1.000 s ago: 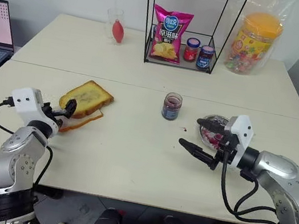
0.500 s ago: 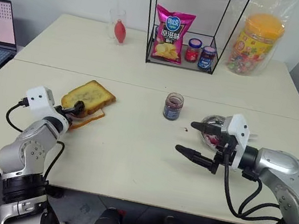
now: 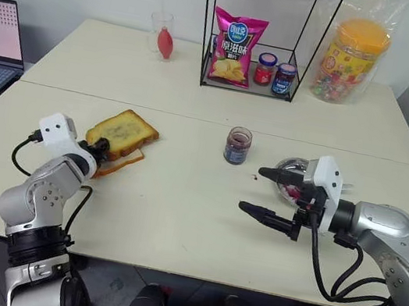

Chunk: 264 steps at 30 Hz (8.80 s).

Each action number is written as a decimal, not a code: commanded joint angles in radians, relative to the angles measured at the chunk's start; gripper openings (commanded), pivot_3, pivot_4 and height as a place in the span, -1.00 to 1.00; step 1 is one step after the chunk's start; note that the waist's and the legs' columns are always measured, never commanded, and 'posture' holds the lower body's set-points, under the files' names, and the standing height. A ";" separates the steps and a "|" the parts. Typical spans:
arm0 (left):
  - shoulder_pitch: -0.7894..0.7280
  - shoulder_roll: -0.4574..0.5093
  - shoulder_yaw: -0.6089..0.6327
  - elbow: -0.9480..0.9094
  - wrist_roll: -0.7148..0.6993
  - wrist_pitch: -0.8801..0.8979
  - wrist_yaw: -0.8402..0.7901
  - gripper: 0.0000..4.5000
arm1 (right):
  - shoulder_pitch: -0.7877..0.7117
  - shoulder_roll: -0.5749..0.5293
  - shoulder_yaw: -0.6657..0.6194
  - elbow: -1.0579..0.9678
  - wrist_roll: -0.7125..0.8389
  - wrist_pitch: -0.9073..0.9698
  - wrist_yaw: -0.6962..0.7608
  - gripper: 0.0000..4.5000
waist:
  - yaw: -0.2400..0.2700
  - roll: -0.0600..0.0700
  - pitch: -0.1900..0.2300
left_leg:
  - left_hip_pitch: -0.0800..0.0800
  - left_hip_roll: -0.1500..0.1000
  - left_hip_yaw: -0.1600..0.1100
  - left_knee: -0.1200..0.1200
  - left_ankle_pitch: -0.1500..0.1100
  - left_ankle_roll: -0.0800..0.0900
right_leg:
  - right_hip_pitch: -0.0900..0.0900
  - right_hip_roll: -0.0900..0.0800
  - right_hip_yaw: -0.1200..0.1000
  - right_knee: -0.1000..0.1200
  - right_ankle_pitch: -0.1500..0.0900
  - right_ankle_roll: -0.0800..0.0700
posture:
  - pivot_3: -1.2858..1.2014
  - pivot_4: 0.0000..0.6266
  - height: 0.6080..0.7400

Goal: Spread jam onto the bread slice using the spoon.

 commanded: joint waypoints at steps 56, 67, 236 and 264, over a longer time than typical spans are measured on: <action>0.135 0.156 -0.575 -0.176 -0.132 -0.037 -0.710 -1.00 | 0.306 -0.250 -0.273 -0.187 0.163 0.041 0.087 1.00 | -0.002 -0.002 0.002 | -0.001 0.001 0.001 -0.002 -0.001 -0.001 | -0.001 0.000 0.001 -0.005 -0.002 -0.002 | 0.03 -0.52 1.00; 0.111 0.179 -0.626 -0.137 -0.012 -0.135 -0.752 -0.58 | 0.314 -0.250 -0.268 -0.195 0.163 0.042 0.083 1.00 | -0.002 -0.002 0.002 | -0.002 0.001 0.001 -0.003 -0.001 -0.001 | -0.001 0.000 0.001 -0.006 -0.001 -0.002 | 0.03 -0.52 1.00; 0.076 0.382 -0.500 -0.391 0.108 -0.237 -0.752 1.00 | -0.623 0.712 -0.336 0.935 -0.013 -0.061 -0.564 -0.99 | -0.033 0.008 0.008 | -0.009 0.003 0.022 0.000 -0.001 -0.002 | -0.021 0.005 0.025 0.003 0.008 0.002 | 0.03 -0.52 1.00; 0.059 0.381 -0.514 -0.384 0.116 -0.243 -0.760 1.00 | -0.627 0.701 -0.377 0.931 0.051 -0.049 -0.613 -0.99 | -0.033 0.008 0.008 | -0.009 0.003 0.022 0.000 -0.001 -0.002 | -0.021 0.005 0.025 0.003 0.008 0.002 | 0.03 -0.52 1.00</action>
